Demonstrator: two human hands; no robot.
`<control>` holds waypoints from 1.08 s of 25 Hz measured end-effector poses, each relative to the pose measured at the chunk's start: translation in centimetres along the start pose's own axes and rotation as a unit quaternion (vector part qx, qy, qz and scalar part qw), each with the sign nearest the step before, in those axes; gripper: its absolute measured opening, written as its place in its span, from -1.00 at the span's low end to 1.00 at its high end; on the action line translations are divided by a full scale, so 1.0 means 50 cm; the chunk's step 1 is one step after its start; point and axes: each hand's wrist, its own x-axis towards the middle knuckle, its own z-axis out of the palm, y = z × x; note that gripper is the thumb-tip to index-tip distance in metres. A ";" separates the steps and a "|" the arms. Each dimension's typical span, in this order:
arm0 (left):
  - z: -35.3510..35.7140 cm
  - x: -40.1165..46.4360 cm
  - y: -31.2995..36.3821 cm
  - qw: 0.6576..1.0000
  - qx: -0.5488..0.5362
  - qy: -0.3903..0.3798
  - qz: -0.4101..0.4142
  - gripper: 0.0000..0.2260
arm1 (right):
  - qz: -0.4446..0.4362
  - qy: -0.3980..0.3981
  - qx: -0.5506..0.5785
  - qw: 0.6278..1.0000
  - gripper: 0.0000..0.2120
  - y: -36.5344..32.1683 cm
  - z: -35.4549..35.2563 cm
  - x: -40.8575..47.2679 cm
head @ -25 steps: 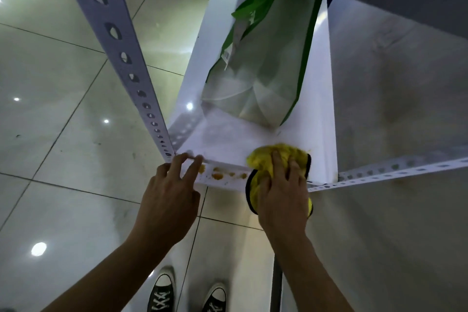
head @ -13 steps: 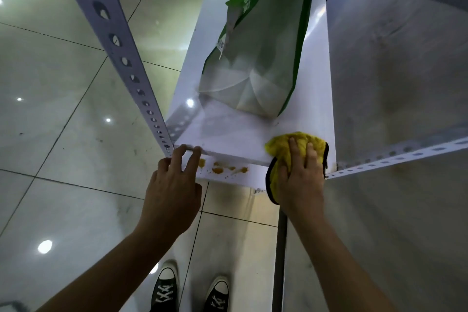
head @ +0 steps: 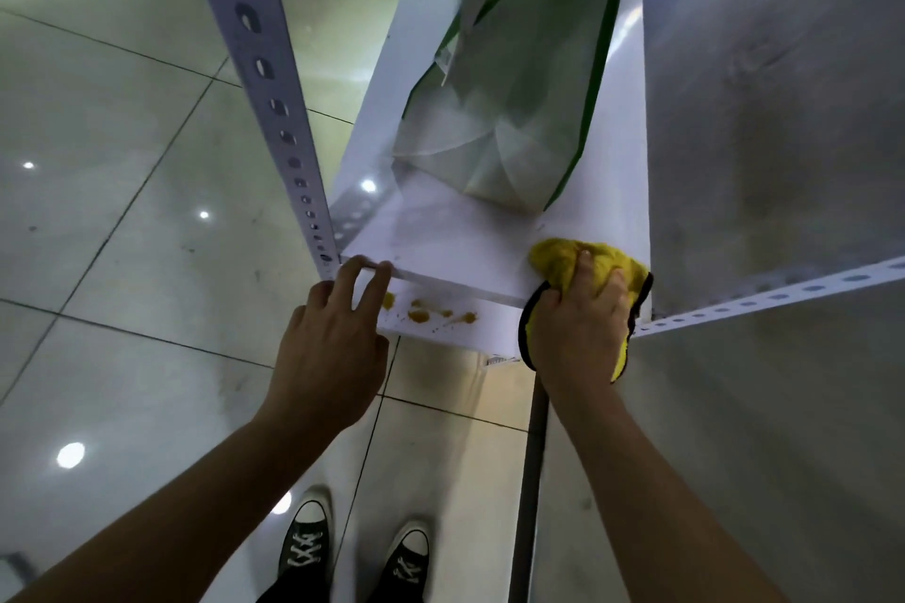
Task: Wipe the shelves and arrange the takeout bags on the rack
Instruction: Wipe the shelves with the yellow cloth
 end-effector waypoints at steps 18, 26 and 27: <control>0.032 -0.033 -0.039 0.999 -0.029 -0.019 0.025 -0.50 | -0.287 0.010 0.113 0.951 -0.52 -0.117 0.099 -0.131; 0.136 -0.072 -0.057 0.997 -0.004 -0.075 0.020 -0.52 | -0.163 -0.018 0.250 0.954 -0.51 0.051 0.209 -0.208; 0.149 -0.078 -0.063 0.997 -0.004 -0.075 0.017 -0.52 | -0.139 -0.031 0.259 0.955 -0.51 0.064 0.230 -0.206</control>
